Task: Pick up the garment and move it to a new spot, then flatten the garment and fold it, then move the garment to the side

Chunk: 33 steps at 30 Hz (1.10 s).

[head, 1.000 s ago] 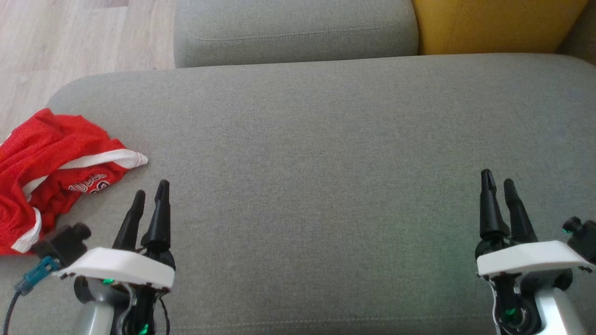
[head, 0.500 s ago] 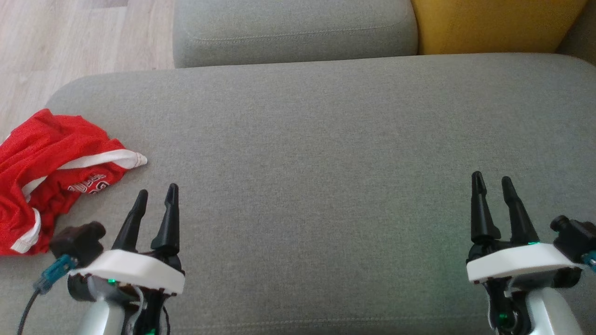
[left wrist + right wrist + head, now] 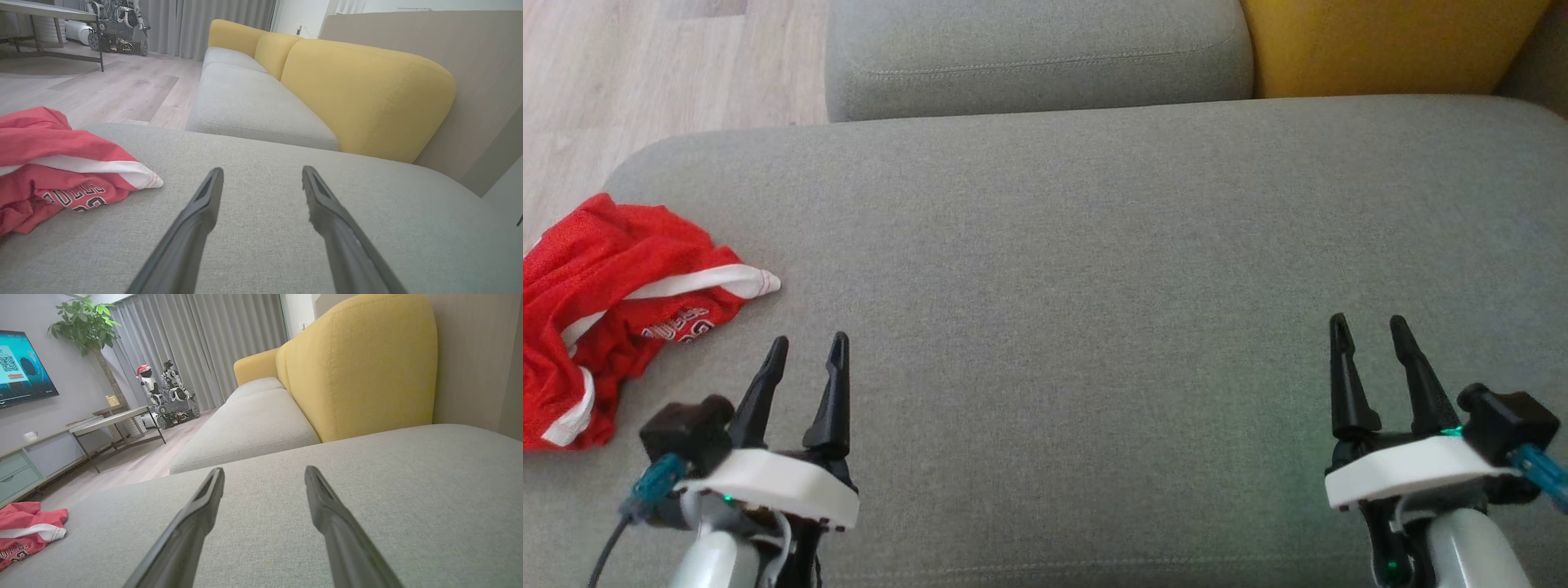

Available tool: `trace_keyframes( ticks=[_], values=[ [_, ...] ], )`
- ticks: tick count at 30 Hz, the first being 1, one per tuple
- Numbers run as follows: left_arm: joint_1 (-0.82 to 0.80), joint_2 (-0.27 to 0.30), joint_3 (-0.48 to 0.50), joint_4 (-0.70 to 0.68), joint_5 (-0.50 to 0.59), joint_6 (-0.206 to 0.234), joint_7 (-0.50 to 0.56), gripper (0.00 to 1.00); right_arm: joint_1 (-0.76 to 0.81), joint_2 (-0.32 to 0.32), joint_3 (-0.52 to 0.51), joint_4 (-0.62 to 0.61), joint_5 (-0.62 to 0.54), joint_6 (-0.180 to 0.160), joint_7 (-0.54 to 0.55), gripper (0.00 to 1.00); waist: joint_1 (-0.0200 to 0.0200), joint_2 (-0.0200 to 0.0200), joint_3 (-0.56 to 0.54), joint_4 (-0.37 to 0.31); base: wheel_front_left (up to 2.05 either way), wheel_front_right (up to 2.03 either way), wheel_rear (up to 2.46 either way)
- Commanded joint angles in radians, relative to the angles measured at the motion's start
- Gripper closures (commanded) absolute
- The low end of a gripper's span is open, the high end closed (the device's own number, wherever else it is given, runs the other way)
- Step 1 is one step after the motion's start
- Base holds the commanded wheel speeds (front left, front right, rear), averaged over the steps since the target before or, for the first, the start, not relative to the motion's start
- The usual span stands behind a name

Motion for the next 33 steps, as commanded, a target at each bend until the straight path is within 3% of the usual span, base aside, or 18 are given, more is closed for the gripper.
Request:
trace_keyframes(
  ticks=[1,18,33],
  values=[
    [-0.037,0.024,0.024,-0.032,0.030,0.007,-0.014,0.00,-0.027,-0.002,0.021,-0.032,-0.031,0.006,-0.013,0.00,0.0000,0.0000,0.000,0.000,0.00,0.00,0.00],
    [-0.034,0.013,0.018,-0.003,0.192,0.009,-0.065,0.00,-0.016,0.005,0.020,-0.043,-0.204,0.007,-0.040,0.00,0.0000,0.0000,0.000,-0.001,0.00,0.00,0.00],
    [-0.037,-0.022,0.048,0.047,0.285,-0.005,-0.099,0.00,-0.009,0.005,0.020,-0.049,-0.219,0.008,-0.036,0.00,0.0000,0.0000,0.003,0.003,0.00,0.00,0.00]
  ],
)
